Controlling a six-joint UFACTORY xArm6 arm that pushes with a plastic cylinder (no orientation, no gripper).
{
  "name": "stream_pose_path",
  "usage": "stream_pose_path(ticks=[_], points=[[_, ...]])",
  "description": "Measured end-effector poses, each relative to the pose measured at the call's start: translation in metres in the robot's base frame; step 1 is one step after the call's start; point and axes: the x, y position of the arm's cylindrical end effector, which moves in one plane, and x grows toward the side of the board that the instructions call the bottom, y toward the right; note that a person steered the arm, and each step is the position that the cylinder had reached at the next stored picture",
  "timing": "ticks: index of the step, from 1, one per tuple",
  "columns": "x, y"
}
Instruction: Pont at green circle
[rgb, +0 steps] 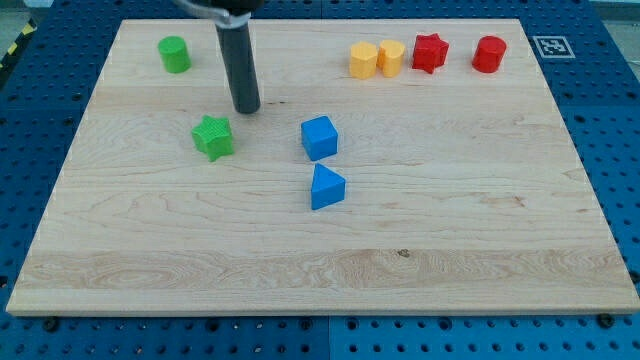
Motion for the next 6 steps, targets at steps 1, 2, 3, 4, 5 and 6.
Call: stream_pose_path(ticks=[1, 2, 3, 4, 5, 6], points=[[-0.046, -0.01], [-0.084, -0.038], [-0.112, -0.077], [-0.126, -0.123], [-0.11, -0.134], [-0.104, -0.119]])
